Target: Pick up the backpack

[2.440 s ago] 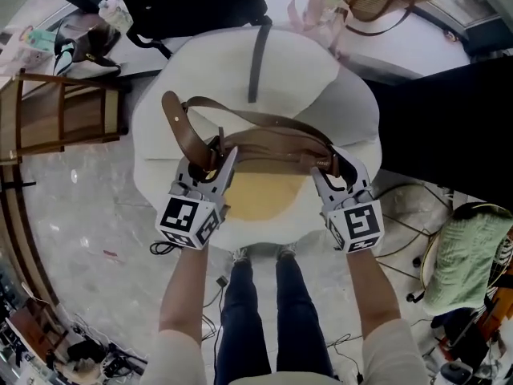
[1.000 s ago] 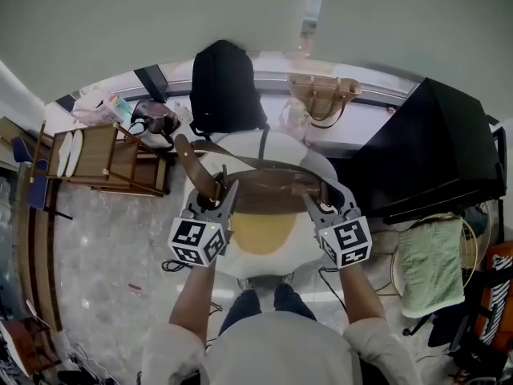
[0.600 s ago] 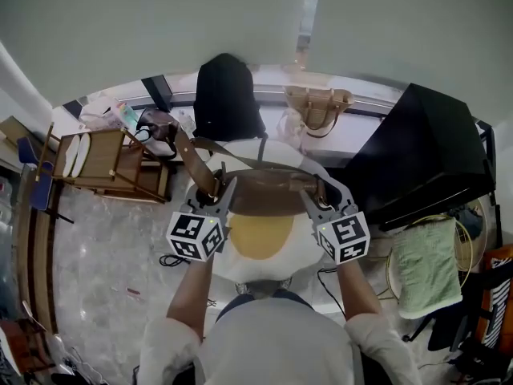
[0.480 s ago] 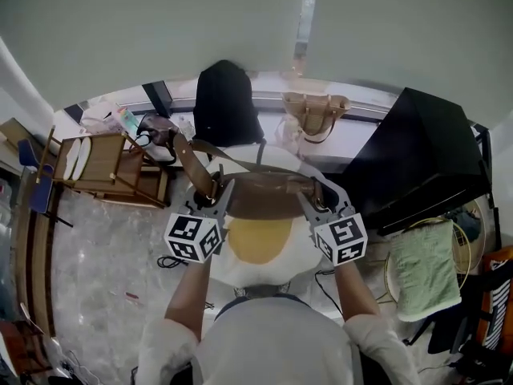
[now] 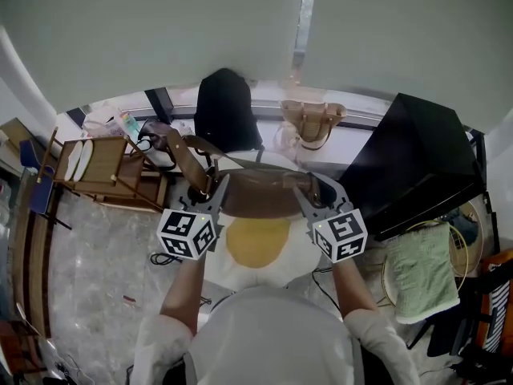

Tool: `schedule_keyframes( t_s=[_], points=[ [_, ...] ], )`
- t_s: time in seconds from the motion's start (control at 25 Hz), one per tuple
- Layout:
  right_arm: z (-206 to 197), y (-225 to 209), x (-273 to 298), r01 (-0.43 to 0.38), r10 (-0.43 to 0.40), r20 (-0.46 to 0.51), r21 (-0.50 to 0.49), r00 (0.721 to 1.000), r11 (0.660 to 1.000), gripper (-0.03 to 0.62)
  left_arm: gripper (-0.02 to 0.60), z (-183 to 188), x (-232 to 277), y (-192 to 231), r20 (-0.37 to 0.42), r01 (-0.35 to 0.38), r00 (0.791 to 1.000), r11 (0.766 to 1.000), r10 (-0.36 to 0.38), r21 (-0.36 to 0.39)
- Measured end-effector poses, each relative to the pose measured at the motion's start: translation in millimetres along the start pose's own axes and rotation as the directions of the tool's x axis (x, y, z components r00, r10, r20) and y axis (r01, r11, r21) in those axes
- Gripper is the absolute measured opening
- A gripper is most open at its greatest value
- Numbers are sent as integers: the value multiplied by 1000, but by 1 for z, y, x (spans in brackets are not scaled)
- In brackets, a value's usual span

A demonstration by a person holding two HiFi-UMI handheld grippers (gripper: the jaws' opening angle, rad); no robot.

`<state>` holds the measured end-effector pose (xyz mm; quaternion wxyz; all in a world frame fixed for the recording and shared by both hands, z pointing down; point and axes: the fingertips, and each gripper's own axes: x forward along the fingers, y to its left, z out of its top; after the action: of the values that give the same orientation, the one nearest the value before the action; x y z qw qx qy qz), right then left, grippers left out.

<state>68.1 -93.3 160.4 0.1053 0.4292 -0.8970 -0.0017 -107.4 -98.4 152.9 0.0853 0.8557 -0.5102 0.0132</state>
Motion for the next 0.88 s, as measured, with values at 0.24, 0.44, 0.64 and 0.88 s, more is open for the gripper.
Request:
schedule_keyframes(
  t_s=[0.24,0.44,0.64,0.88],
  points=[
    [10,2,-2,1,-1,14,10,1000,1000,176,156,11,-3,0,16,7,1000,1000,-7,15],
    [12,2,-4,9,-9,17,15,1000,1000,176,155,14,-4,-2,16,10,1000,1000,-10,15],
    [15,4,-3,10,-10,26,21,1000,1000,176,155,19,-7,0,25,6,1000,1000,-6,20],
    [19,7,-4,7,-8,31,22,999,1000,176,155,23,-12,-1,35,-2,999,1000,1,22]
  ],
)
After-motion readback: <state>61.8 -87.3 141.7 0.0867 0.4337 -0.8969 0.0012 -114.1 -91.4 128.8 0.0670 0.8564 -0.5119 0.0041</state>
